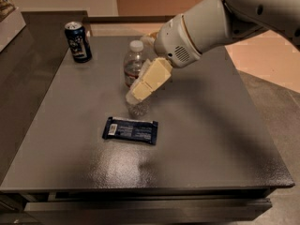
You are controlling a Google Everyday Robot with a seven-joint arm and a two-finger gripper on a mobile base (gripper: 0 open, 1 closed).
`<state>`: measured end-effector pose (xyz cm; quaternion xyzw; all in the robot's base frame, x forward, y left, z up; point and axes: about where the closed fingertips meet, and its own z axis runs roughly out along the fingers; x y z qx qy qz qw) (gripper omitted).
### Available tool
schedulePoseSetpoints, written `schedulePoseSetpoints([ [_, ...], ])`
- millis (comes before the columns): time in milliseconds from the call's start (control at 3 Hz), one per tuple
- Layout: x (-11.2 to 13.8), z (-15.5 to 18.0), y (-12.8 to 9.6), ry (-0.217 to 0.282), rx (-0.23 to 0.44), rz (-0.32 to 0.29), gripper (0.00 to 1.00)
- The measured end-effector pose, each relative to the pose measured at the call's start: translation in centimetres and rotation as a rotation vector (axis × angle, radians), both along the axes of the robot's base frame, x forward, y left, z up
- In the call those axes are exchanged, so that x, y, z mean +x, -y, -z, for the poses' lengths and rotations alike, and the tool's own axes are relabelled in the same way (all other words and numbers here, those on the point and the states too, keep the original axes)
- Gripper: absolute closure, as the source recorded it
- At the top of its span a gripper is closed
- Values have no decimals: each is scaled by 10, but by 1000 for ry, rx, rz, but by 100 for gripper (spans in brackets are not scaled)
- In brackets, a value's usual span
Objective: Move water bottle near rxbar blueberry
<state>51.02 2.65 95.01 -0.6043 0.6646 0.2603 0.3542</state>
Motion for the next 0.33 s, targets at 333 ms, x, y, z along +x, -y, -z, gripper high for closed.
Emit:
schedulePoseSetpoints([
  [333,0,0,0,0,0,0,0],
])
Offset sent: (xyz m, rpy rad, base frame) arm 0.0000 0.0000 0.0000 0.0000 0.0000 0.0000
